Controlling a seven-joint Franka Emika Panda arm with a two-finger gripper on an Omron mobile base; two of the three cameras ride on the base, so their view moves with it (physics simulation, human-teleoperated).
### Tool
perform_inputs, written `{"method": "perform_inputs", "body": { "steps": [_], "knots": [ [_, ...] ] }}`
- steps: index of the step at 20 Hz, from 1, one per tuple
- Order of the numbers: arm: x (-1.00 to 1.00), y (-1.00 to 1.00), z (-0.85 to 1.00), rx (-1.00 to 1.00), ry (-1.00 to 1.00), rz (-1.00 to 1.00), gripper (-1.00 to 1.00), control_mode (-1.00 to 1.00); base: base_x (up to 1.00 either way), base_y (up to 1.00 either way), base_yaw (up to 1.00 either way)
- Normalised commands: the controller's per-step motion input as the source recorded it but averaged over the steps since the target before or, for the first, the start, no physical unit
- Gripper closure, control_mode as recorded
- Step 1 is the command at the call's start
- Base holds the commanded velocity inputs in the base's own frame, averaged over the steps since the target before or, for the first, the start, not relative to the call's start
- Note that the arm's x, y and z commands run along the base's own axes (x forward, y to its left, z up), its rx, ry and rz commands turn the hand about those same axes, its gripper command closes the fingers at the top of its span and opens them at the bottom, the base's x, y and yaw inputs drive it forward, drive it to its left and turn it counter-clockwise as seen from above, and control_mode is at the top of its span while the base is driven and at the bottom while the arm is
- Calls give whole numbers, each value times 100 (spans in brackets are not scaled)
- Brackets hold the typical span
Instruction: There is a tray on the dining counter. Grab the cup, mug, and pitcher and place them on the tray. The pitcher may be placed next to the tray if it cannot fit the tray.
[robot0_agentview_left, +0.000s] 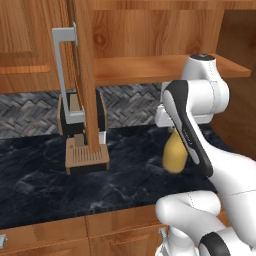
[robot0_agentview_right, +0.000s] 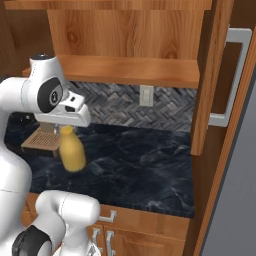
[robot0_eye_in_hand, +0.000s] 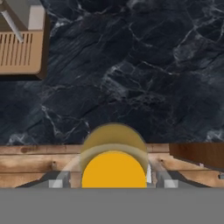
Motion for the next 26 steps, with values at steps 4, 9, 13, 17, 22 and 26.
{"method": "perform_inputs", "body": {
  "steps": [4, 9, 13, 17, 22, 26],
  "knots": [
    [-34, 0, 1, 0, 0, 0, 100, -100, 0, 0, 0],
    [-34, 0, 5, 0, 0, 0, 100, -100, 0, 0, 0],
    [-5, 0, 0, 0, -8, 0, 100, -100, 0, 0, 0],
    [0, 0, 0, 0, 0, 0, 100, 100, 11, 0, 0],
    [0, 0, 0, 0, 0, 0, 100, 100, -16, -7, -2],
    [0, 0, 0, 0, 0, 0, 100, 100, -64, -30, -13]
  ]
}}
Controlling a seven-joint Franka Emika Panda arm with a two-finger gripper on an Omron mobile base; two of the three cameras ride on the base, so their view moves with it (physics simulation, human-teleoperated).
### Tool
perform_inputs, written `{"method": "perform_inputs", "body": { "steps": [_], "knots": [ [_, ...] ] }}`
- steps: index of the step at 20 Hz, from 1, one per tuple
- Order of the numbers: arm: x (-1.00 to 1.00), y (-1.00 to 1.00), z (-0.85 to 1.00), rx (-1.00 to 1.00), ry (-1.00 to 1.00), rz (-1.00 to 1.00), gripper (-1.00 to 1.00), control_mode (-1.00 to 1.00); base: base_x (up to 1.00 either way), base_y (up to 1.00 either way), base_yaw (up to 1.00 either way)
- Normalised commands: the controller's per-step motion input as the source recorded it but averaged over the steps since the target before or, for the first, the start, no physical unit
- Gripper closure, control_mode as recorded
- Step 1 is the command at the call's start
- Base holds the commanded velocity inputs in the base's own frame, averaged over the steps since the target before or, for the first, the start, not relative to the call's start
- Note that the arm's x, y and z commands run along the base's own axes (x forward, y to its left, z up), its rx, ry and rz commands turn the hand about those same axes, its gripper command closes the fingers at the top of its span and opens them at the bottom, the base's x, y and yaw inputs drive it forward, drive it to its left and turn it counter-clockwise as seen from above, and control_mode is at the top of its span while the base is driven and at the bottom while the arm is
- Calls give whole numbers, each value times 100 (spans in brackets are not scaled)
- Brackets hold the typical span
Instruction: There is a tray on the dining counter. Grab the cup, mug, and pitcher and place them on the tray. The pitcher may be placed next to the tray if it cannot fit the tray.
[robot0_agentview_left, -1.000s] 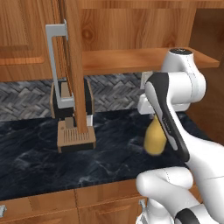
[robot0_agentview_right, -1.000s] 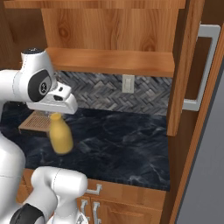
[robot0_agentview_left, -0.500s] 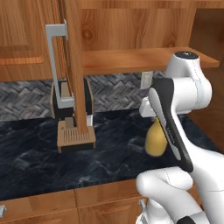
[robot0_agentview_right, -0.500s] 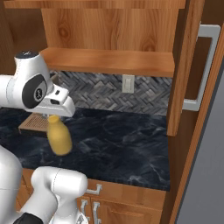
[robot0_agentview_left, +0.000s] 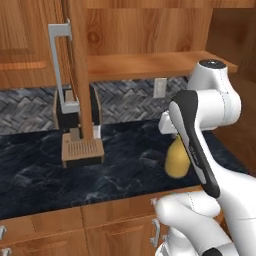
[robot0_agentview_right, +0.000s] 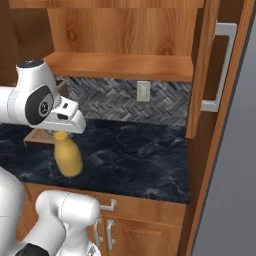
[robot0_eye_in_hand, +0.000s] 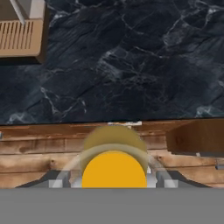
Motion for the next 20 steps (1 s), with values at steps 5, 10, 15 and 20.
{"method": "perform_inputs", "body": {
  "steps": [5, 10, 15, 20],
  "knots": [
    [0, 0, 0, 0, 0, 0, 100, 100, -74, -31, -21],
    [0, 0, 0, 0, 0, 0, 100, 100, -75, -27, -31],
    [0, 0, 0, 0, 0, 0, 100, 100, -70, -19, -41],
    [0, 0, 0, 0, 0, 0, 100, 100, -53, -19, -53]
  ]
}}
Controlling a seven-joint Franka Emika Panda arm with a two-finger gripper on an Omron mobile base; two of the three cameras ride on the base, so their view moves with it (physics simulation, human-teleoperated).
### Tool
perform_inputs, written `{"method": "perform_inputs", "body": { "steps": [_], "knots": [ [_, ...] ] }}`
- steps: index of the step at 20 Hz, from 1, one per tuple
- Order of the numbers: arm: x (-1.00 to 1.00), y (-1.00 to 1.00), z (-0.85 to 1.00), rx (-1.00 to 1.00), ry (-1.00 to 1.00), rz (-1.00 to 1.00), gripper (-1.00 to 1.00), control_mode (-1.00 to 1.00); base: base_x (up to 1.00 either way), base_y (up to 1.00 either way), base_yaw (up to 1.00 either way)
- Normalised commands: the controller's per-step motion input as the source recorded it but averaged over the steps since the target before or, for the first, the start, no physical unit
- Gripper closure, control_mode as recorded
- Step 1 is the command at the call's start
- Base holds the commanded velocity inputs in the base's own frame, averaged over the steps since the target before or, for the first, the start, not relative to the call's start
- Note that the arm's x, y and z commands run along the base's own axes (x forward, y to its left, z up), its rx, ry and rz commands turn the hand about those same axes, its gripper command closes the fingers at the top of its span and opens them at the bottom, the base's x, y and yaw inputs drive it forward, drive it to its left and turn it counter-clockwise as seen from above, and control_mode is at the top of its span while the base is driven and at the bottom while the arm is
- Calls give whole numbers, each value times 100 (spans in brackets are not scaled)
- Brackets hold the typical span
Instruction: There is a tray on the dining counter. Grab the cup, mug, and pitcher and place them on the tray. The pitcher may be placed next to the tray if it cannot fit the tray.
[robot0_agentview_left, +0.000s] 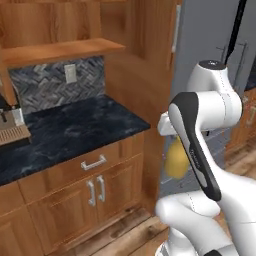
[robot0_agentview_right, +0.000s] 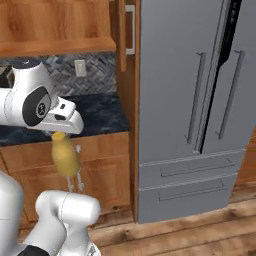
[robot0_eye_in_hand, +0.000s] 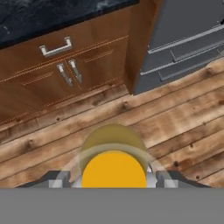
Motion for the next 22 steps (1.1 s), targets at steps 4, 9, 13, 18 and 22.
{"method": "perform_inputs", "body": {
  "steps": [4, 9, 13, 18, 22],
  "knots": [
    [0, 0, 0, 0, 0, 0, 100, 100, -39, -13, -58],
    [0, 0, 0, 0, 0, 0, 100, 100, -35, -14, -62],
    [0, 0, 0, 0, 0, 0, 100, 100, -29, -8, -69],
    [0, 0, 0, 0, 0, 0, 100, 100, -29, -14, -68],
    [0, 0, 0, 0, 0, 0, 100, 100, -12, -24, -68]
  ]
}}
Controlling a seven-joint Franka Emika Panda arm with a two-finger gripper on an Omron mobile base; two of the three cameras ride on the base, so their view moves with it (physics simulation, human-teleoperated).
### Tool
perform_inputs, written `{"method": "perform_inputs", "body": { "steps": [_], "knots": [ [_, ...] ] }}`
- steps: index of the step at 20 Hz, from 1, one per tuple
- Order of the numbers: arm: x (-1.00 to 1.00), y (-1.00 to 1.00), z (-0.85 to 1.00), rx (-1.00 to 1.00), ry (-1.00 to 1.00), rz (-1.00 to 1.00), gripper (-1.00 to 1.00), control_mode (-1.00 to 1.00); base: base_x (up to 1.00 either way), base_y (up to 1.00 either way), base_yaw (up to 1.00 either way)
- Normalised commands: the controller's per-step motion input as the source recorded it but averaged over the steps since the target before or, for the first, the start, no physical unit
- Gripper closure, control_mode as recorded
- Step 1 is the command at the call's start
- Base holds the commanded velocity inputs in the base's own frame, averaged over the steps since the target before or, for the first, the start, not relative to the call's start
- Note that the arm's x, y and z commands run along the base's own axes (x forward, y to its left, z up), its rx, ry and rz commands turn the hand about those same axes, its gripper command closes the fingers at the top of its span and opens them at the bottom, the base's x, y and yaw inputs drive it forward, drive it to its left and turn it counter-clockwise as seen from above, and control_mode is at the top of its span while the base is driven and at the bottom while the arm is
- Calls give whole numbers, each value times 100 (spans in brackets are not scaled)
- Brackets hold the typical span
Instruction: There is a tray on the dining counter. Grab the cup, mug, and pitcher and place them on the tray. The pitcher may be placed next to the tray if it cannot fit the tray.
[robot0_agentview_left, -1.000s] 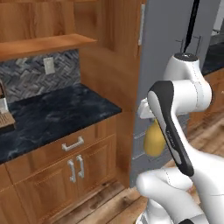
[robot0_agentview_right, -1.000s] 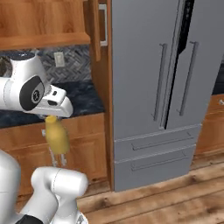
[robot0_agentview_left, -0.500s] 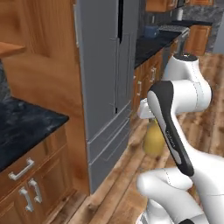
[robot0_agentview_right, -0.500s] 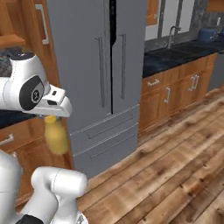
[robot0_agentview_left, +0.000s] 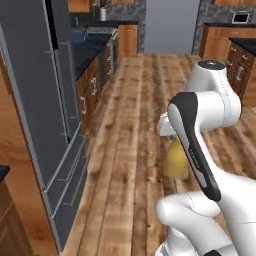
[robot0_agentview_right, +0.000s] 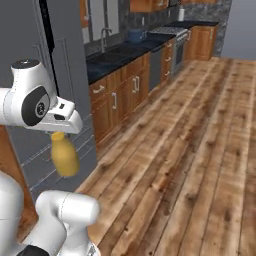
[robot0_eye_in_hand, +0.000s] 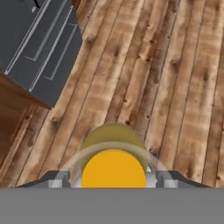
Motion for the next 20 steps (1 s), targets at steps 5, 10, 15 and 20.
{"method": "perform_inputs", "body": {
  "steps": [5, 10, 15, 20],
  "knots": [
    [0, 0, 0, 0, 0, 0, 100, 100, 0, -32, -61],
    [0, 0, 0, 0, 0, 0, 100, 100, 0, -33, -60],
    [0, 0, 0, 0, 0, 0, 100, 100, 20, -39, -45],
    [0, 0, 0, 0, 0, 0, 100, 100, 81, -77, -5]
  ]
}}
